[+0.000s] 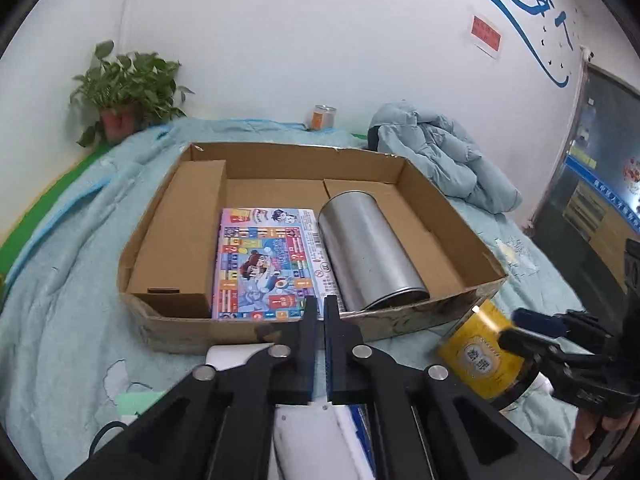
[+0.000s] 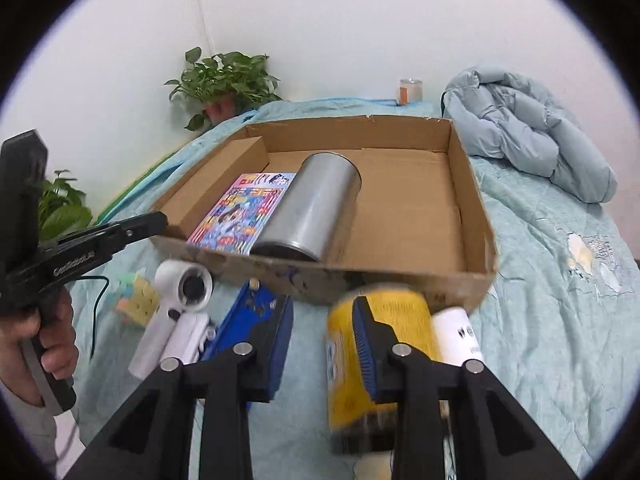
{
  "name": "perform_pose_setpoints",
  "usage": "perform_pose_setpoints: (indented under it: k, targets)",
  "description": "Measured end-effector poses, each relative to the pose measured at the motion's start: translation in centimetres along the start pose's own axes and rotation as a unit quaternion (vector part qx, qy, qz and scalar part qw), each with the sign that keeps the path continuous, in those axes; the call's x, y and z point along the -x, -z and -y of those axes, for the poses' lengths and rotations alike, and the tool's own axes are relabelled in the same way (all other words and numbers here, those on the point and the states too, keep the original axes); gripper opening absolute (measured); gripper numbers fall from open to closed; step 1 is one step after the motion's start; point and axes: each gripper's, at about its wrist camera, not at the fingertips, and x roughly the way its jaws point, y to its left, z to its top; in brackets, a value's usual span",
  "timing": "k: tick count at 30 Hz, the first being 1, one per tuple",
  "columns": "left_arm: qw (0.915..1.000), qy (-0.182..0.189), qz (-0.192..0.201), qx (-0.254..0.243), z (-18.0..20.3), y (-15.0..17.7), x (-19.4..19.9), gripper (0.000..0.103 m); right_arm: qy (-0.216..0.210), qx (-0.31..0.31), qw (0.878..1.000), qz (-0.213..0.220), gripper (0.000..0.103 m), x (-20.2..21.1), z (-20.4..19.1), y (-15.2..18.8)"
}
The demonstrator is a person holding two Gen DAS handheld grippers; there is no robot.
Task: Organize rigid objects
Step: 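Withdraw both grippers and move them to the yellow-labelled jar, then carry the yellow-labelled jar with both grippers over the cardboard box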
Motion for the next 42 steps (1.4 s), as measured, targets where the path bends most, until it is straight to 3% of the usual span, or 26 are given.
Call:
perform_pose_setpoints:
  k: [1, 2, 4, 8, 10, 12, 13, 17, 21, 25, 28, 31, 34, 36, 40, 42]
  targets:
    - [0.9999, -0.015, -0.002, -0.003, 0.2, 0.4, 0.3, 0.068, -0.005, -0.007, 1.000, -0.002, 0.085, 0.1, 0.4, 0.6]
    - [0.9995, -0.031, -0.005, 0.004, 0.3, 0.9, 0.8, 0.098, -0.010, -0.015, 1.000, -0.002, 0.103, 0.3, 0.7, 1.0]
    - [0.9990, -0.028, 0.023, 0.025, 0.1, 1.8, 1.9, 0.103, -0.015, -0.033, 0.999, 0.003, 0.103, 0.5, 1.8, 1.8]
    - [0.9995, 0.004, -0.010, 0.031, 0.8, 3.9, 2.5, 0.102, 0.029, -0.036, 0.999, -0.024, 0.103, -0.5, 3.5, 2.4]
    - [0.9993, 0.012, -0.020, 0.029, 1.5, 5.1, 3.0, 0.102, 0.022, -0.046, 0.997, -0.061, 0.101, -1.7, 4.0, 2.7]
    - [0.9990, 0.024, -0.028, 0.027, 2.1, 6.3, 3.7, 0.102, 0.015, -0.043, 0.995, -0.089, 0.091, -2.8, 3.8, 3.3]
    - [0.9987, 0.030, -0.031, 0.028, 2.2, 6.3, 3.7, 0.102, 0.033, -0.035, 0.994, -0.098, 0.085, -3.1, 3.5, 3.7]
    - [0.9941, 0.086, -0.054, 0.040, 3.3, 7.7, 4.9, 0.102, 0.029, -0.027, 0.995, -0.089, 0.085, -1.4, 2.3, 5.0]
    - [0.9785, 0.170, -0.093, 0.070, 4.2, 9.2, 5.3, 0.102, 0.004, -0.027, 0.994, -0.104, 0.085, 1.8, 1.3, 7.2]
    - [0.9629, 0.216, -0.137, 0.086, 5.3, 11.7, 4.8, 0.102, -0.007, -0.020, 0.990, -0.140, 0.086, 3.5, -0.9, 10.0]
    - [0.9505, 0.231, -0.174, 0.113, 5.1, 13.5, 3.8, 0.102, -0.086, 0.018, 0.987, -0.133, 0.086, 5.0, -2.8, 10.6]
    - [0.9380, 0.253, -0.191, 0.141, 4.8, 14.2, 3.0, 0.101, -0.154, -0.045, 0.978, -0.134, 0.086, 5.5, -0.9, 9.8]
    - [0.9277, 0.271, -0.207, 0.152, 5.1, 14.5, 2.0, 0.098, -0.140, -0.078, 0.975, -0.154, 0.084, 4.2, 0.7, 9.5]
    - [0.9237, 0.276, -0.216, 0.155, 5.4, 14.4, 1.1, 0.098, -0.160, -0.086, 0.968, -0.171, 0.084, 3.1, 0.8, 9.5]
    - [0.9198, 0.275, -0.231, 0.157, 5.6, 14.8, 0.2, 0.093, -0.181, -0.066, 0.961, -0.199, 0.080, 2.1, -1.9, 9.7]
    - [0.9191, 0.267, -0.239, 0.163, 5.3, 15.2, -0.3, 0.092, -0.160, -0.033, 0.968, -0.191, 0.081, 2.0, -3.8, 9.6]
